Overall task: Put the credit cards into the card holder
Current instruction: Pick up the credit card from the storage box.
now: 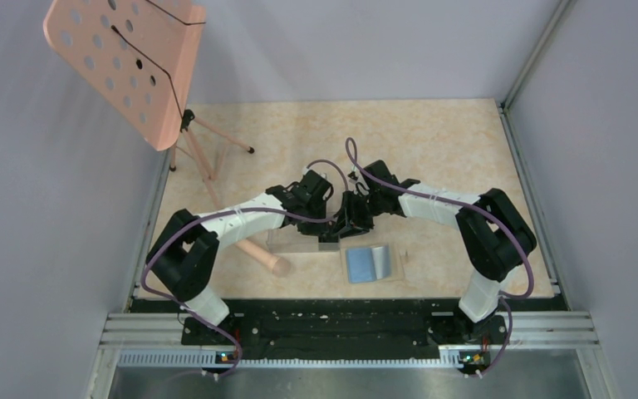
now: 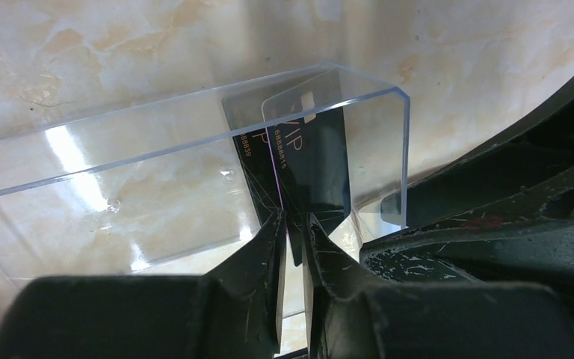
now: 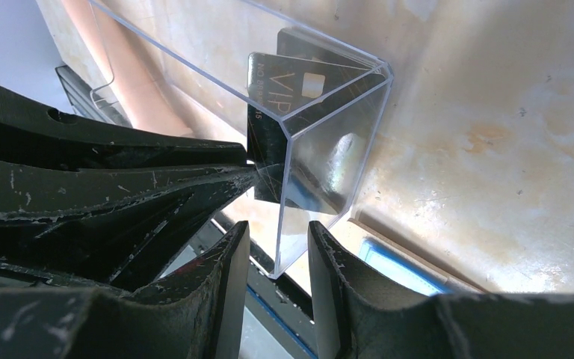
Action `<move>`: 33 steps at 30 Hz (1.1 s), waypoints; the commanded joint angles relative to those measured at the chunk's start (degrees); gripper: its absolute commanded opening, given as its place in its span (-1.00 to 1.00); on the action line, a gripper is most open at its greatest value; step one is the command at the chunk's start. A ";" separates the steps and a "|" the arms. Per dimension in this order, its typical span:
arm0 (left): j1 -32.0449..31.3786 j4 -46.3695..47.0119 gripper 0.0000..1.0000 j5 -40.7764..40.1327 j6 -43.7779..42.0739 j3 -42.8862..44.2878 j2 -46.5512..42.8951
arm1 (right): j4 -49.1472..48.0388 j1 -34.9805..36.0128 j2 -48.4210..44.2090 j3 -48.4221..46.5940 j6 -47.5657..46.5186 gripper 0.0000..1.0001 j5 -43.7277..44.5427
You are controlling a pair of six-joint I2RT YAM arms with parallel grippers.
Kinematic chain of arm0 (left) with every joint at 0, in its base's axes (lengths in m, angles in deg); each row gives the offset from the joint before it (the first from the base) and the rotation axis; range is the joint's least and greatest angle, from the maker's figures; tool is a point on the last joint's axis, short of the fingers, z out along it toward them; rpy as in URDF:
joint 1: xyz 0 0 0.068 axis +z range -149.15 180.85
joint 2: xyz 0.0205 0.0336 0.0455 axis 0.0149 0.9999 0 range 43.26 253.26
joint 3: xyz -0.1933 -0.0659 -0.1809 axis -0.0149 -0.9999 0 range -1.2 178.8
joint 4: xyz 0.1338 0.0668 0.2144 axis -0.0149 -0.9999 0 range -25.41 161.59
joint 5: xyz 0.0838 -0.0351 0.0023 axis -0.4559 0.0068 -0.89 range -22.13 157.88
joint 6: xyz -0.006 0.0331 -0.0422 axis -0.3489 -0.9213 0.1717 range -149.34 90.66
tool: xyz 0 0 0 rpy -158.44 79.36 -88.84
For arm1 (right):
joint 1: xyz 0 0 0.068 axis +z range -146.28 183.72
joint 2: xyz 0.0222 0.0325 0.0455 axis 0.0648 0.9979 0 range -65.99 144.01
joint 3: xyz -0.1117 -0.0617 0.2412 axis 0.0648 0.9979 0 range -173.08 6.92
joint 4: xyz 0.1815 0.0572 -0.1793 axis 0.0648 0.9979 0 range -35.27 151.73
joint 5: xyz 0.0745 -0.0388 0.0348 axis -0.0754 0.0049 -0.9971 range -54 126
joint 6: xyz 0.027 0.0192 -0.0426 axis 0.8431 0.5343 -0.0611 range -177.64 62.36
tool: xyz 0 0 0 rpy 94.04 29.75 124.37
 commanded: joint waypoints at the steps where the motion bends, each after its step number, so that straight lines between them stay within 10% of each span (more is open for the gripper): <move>1: -0.35 7.99 -0.63 3.03 2.22 -1.84 -2.93 | -2.35 0.91 -2.96 -0.42 -0.43 -0.31 -1.51; 33: 0.93 13.70 -0.65 6.60 5.58 -6.63 -0.37 | -0.72 0.79 -4.08 -1.64 -1.33 -0.29 -1.02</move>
